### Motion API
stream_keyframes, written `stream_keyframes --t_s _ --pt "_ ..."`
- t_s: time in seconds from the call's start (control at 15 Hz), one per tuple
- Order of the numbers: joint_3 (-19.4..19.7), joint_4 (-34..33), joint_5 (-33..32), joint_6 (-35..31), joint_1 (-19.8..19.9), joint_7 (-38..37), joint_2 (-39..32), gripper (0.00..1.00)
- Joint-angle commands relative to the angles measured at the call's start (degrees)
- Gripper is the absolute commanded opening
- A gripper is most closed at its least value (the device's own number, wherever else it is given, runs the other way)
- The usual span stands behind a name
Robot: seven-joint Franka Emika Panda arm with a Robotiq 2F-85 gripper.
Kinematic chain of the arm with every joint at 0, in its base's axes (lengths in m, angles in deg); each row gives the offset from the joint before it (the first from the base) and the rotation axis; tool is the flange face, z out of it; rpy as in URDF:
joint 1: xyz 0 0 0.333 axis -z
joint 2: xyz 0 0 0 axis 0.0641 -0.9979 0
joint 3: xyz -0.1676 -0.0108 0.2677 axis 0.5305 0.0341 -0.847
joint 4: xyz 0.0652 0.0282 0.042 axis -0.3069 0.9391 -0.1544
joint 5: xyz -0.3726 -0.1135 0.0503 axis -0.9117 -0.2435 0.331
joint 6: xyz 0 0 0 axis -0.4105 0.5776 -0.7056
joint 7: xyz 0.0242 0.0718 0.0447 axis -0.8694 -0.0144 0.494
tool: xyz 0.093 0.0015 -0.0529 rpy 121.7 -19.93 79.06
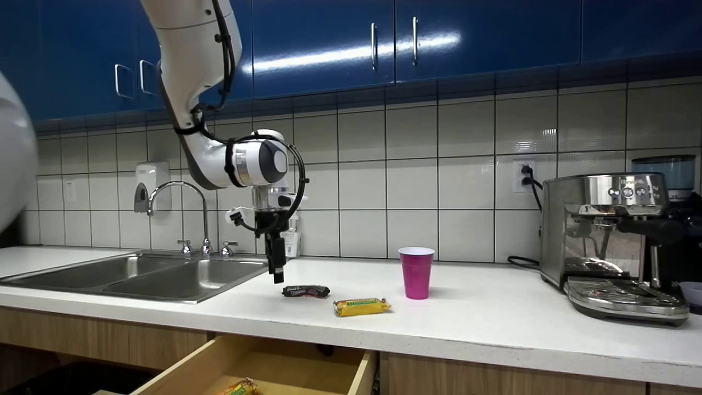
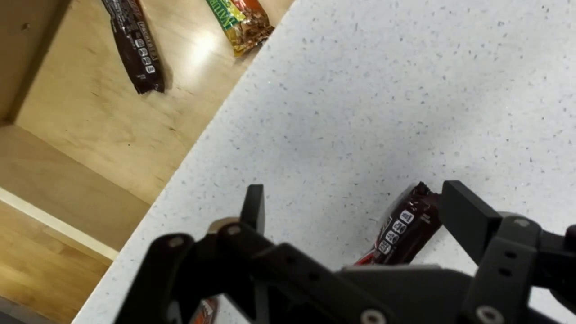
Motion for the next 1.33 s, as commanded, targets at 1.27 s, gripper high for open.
stream_keyframes --t_s 1.27 --pt "5.7 -15.9 -3.6 3.8 -2.2 -19.1 -13.3 1.0"
